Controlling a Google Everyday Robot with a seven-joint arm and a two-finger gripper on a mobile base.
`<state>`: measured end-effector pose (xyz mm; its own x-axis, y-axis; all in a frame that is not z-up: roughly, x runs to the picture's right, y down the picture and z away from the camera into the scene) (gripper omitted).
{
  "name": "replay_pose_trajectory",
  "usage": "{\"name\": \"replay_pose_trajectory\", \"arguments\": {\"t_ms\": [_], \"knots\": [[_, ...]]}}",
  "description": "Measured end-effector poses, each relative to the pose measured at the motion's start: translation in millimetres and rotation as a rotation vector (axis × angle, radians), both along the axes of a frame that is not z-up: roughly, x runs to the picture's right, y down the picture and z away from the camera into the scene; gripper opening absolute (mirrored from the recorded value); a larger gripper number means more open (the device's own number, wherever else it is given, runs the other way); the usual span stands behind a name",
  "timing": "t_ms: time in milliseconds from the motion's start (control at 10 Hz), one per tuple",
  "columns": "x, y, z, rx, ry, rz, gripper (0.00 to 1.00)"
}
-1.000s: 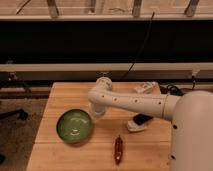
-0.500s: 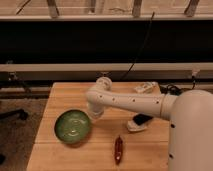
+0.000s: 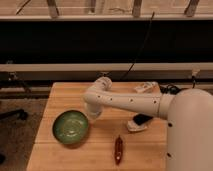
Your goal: Push the ceramic bowl across the table
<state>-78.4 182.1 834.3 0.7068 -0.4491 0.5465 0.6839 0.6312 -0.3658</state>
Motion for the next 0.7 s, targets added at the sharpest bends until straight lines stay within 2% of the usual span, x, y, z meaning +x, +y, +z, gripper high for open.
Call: {"name": "replay_pose_trajectory", "arguments": {"t_ms": [700], "knots": [[-16,1,0.2,0.007,-0.029,-0.024,0.0]]}}
